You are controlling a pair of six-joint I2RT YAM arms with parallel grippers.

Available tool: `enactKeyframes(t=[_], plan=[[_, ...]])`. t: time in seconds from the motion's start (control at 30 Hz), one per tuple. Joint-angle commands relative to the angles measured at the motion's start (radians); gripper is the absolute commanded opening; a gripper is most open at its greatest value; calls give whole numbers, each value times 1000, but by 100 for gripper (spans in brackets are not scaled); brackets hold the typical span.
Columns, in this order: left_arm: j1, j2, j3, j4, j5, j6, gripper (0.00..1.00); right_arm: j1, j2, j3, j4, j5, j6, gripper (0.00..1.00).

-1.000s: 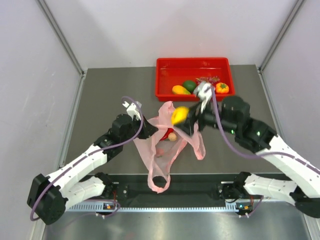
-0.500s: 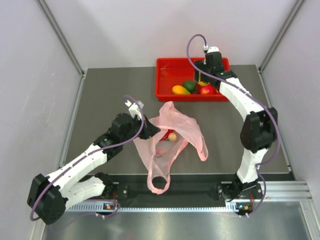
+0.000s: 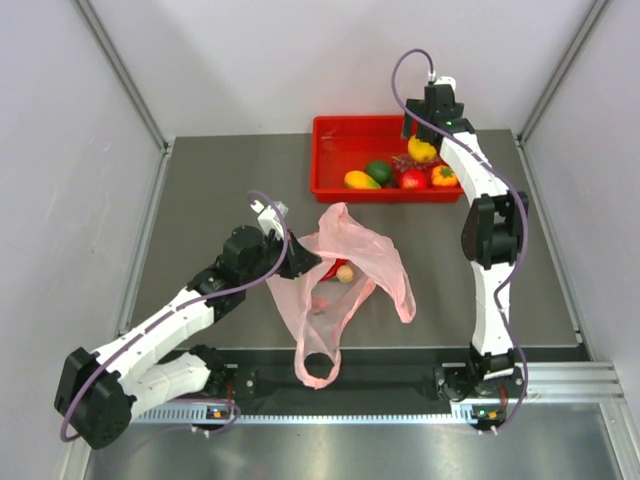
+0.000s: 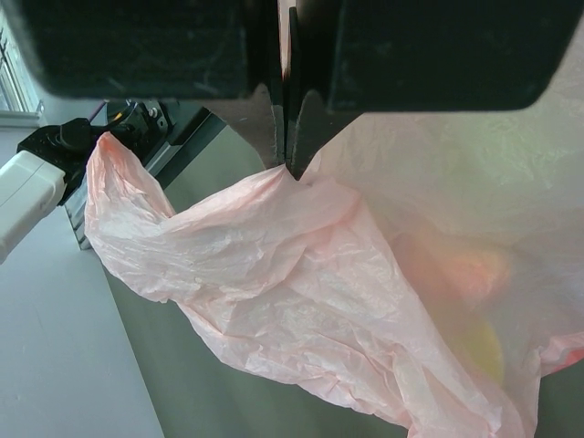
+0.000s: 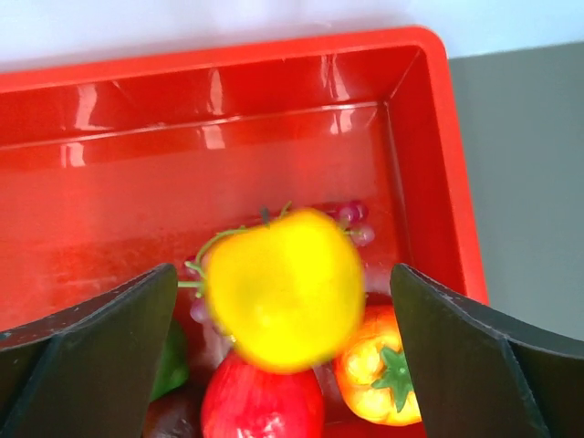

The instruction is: Untie the knot of the plastic bag and take out the fruit

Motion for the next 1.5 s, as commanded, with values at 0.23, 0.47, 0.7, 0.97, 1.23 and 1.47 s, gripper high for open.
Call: enactKeyframes(t=[0.23, 0.47, 0.7, 0.97, 1.23, 1.47], plan=[[-2, 13, 31, 83, 6, 7, 0, 8, -477, -330, 108, -169, -54, 100], [-2, 13, 37, 90, -18, 11, 0, 138, -1007, -796, 121, -407, -85, 90], [-2, 23, 56, 85, -24, 6, 0, 475, -1268, -1001, 13, -424, -82, 27], [-2, 29, 59, 97, -46, -12, 0, 819, -1266, -1200, 115, -341, -53, 0], [-2, 49, 60, 103, -41, -20, 0, 888, -1037, -1283, 269, -145, 6, 17], [0, 64, 53, 126, -35, -29, 0, 878, -846, -1295, 414, 7, 3, 37]])
